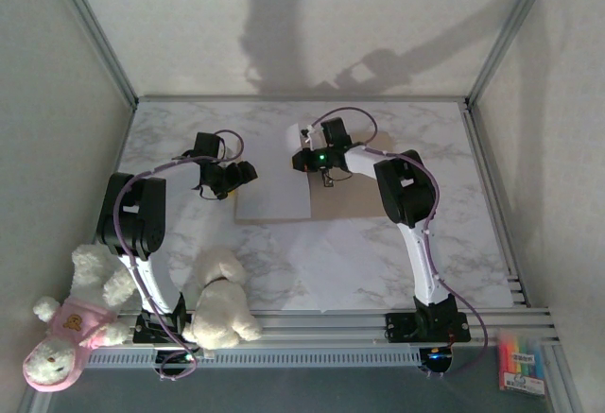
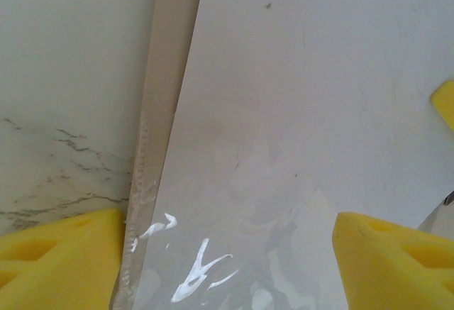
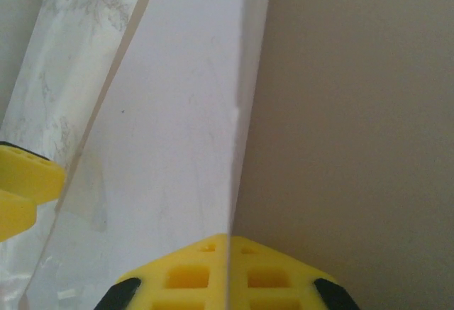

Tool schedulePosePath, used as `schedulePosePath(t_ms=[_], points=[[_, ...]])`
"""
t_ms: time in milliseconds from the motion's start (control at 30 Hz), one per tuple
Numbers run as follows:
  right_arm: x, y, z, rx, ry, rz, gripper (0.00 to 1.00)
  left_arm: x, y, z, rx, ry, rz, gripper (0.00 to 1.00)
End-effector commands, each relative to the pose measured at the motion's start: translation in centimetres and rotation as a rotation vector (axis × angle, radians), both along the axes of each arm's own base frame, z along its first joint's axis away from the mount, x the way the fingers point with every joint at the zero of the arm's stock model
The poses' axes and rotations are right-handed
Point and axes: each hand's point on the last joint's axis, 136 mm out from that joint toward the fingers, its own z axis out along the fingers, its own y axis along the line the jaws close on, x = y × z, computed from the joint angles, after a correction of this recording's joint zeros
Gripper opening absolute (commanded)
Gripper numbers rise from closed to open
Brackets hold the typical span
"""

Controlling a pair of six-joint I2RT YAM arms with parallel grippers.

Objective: Put the files into the folder

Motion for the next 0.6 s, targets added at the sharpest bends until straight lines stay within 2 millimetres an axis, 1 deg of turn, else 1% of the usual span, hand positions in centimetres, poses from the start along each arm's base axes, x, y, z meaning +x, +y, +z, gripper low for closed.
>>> schedulePosePath(t_ms=[0,233,567], points=[[-0.4,0.8,2.9,0.014,-0.041,0.061,0.05,-2.5,0.1,-2.5,0.0,0.126,-0.001,0.77],[0.7,0.2,3.6,0.024,-0.052,0.043,0.06,-2.5,0.1,-2.5,0.001,0.126,-0.002,0.77],[1.7,-0.4,3.9,0.032,-0.057,0.046,0.06,-2.5,0.1,-2.5,0.004,0.126,-0.004,0.77]])
